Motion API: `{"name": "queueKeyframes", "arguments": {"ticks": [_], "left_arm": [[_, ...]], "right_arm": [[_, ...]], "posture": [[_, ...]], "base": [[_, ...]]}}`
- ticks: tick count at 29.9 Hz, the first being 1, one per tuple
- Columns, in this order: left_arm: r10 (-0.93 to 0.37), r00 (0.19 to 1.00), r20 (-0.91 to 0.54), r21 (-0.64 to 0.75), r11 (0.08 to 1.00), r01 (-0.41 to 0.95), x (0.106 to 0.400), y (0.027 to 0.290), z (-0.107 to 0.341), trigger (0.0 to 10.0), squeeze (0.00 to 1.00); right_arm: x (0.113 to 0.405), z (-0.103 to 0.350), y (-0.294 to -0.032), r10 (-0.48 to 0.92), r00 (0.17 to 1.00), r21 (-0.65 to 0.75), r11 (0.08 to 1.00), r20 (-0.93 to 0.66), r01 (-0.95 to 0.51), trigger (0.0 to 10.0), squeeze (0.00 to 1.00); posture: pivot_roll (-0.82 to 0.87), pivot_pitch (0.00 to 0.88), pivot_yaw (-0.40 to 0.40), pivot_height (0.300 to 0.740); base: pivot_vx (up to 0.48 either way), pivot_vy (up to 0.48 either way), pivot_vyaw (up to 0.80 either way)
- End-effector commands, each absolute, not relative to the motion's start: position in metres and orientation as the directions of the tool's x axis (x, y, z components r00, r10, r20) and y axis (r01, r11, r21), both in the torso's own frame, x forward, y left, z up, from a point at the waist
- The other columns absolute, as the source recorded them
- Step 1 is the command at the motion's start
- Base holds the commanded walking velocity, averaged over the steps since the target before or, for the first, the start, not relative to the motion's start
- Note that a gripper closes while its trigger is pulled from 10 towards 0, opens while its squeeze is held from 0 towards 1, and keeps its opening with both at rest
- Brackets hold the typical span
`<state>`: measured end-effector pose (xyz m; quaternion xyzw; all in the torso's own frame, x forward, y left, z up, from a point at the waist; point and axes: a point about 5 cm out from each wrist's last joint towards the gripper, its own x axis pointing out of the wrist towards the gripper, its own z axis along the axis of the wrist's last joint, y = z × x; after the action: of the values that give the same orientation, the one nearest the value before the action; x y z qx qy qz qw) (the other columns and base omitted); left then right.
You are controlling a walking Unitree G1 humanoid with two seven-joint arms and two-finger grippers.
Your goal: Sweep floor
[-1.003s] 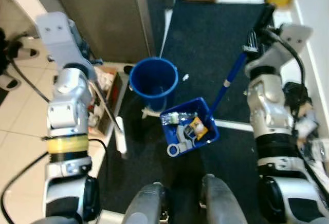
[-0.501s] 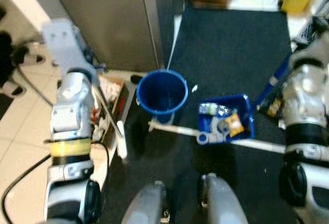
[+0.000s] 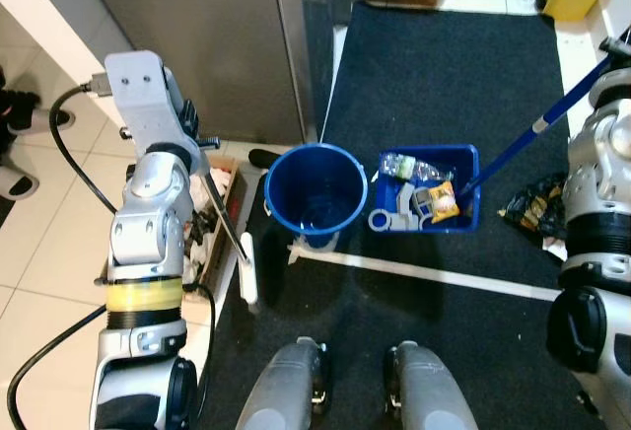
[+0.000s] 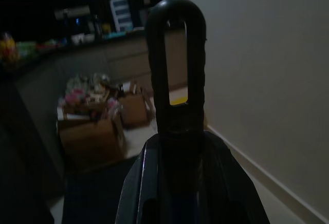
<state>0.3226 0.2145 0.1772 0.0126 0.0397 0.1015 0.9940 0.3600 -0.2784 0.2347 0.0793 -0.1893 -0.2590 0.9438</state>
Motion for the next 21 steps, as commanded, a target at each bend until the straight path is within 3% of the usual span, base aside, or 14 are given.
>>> {"name": "queueKeyframes", "arguments": {"ticks": [1, 9, 21], "left_arm": [[0.201, 0.977, -0.064, 0.034, 0.979, -0.199, 0.320, 0.213, 0.179, 10.0, 0.00], [0.195, 0.979, -0.066, 0.033, 0.981, -0.193, 0.320, 0.212, 0.179, 10.0, 0.00], [0.176, 0.980, -0.094, 0.028, 0.984, -0.174, 0.317, 0.209, 0.172, 10.0, 0.00]], "right_arm": [[0.357, 0.257, -0.285, -0.531, 0.745, 0.261, 0.847, 0.404, 0.463, 10.0, 0.00], [0.365, 0.273, -0.284, -0.506, 0.742, 0.260, 0.862, 0.439, 0.434, 10.0, 0.00], [0.384, 0.329, -0.253, -0.378, 0.751, 0.263, 0.925, 0.542, 0.276, 10.0, 0.00]], "posture": [[0.01, 0.070, 0.070, 0.740], [0.01, 0.066, 0.070, 0.740], [0.02, 0.057, 0.057, 0.740]], "base": [[0.000, 0.000, 0.00], [0.000, 0.000, 0.00], [0.000, 0.000, 0.00]]}}
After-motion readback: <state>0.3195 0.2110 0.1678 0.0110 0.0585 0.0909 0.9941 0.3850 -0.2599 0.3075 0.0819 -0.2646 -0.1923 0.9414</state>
